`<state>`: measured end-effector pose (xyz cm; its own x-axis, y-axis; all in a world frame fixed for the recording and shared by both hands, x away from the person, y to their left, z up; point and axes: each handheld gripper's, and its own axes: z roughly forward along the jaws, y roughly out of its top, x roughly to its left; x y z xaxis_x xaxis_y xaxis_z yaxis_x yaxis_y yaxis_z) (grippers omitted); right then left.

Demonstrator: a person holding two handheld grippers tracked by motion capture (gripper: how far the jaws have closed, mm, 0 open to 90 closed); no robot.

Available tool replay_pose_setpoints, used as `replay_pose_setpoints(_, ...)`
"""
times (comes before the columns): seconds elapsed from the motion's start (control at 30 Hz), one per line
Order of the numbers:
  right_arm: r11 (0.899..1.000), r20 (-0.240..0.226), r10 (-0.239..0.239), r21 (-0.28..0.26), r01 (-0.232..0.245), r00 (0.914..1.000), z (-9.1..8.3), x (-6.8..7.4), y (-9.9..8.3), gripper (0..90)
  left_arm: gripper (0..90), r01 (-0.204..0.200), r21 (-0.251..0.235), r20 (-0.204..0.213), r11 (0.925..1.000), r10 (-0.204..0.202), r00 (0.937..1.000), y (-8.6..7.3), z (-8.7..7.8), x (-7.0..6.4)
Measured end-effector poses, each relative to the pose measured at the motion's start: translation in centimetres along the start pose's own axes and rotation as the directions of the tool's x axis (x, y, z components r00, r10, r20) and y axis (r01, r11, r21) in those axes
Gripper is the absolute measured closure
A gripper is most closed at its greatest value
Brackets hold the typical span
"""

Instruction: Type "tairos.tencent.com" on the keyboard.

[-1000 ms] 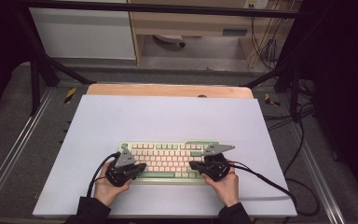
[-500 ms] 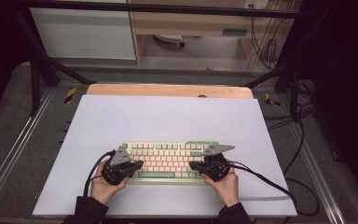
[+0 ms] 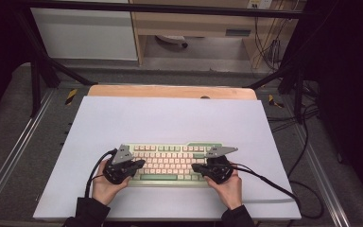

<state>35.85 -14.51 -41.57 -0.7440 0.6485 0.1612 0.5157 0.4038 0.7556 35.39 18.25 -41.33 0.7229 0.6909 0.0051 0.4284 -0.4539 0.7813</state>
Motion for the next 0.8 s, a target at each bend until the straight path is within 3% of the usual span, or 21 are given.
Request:
replay_pose_setpoints(0.4, 1.0, -0.001, 0.003, 0.0, -0.003, 1.0, 0.1, 0.0, 0.0, 90.0, 89.7, 0.005, 0.011, -0.021, 0.9999, -0.005, 0.9998, 1.0, 1.3, 0.3)
replay_pose_setpoints(0.8, 1.0, -0.001, 0.0, 0.003, 0.0, 1.0, 0.1, 0.0, -0.1, 90.0, 89.7, 0.017, 0.026, -0.043, 0.9995, -0.016, 0.999, 0.7, 2.2, 0.9)
